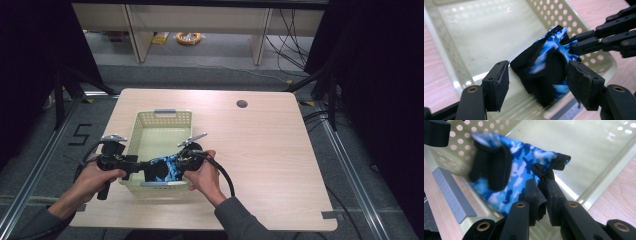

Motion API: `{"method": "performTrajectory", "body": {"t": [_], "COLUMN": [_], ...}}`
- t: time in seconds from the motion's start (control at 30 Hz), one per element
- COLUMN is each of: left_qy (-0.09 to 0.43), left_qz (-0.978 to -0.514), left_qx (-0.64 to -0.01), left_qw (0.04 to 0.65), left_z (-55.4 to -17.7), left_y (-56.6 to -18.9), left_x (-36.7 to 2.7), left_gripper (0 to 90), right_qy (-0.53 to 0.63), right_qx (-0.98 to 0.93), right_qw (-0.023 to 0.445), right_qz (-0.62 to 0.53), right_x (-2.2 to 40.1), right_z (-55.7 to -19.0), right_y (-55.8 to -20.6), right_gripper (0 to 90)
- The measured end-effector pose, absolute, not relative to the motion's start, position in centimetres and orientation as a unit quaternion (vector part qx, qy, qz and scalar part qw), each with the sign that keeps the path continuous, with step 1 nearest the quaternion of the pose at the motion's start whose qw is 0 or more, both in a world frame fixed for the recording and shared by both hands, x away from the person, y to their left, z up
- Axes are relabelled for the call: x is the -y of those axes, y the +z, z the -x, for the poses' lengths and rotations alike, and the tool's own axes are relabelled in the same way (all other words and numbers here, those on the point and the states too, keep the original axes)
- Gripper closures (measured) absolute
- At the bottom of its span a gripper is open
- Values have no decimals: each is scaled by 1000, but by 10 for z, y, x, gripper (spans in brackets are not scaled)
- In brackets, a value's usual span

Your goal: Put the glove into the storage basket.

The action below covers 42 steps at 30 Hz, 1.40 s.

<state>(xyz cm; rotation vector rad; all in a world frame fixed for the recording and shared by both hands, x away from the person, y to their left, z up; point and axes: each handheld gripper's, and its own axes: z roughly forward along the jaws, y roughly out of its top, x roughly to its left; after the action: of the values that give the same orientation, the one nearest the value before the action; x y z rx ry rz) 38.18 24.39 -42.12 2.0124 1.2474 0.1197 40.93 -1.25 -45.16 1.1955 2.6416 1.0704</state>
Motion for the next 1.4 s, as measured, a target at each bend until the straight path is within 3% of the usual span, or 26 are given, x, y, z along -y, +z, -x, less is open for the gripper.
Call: {"method": "performTrajectory", "body": {"t": [0.53,0.7,1.0,1.4], "left_qy": [36,30,20,20], "left_qz": [-794,-796,-803,-792], "left_qx": [-480,-480,-465,-442], "left_qw": [371,369,372,422], "left_z": [-373,-366,-358,-335], "left_y": [-426,-427,-423,-420], "left_x": [-240,-234,-227,-210], "left_gripper": [334,306,296,269], "right_qy": [343,324,313,365], "right_qx": [-858,-869,-877,-866], "right_qw": [22,43,78,87], "right_qz": [-381,-372,-355,-331], "right_x": [9,7,0,18], "right_z": [-409,-408,-406,-400], "right_y": [-452,-450,-438,-420], "right_gripper": [792,762,609,455]}}
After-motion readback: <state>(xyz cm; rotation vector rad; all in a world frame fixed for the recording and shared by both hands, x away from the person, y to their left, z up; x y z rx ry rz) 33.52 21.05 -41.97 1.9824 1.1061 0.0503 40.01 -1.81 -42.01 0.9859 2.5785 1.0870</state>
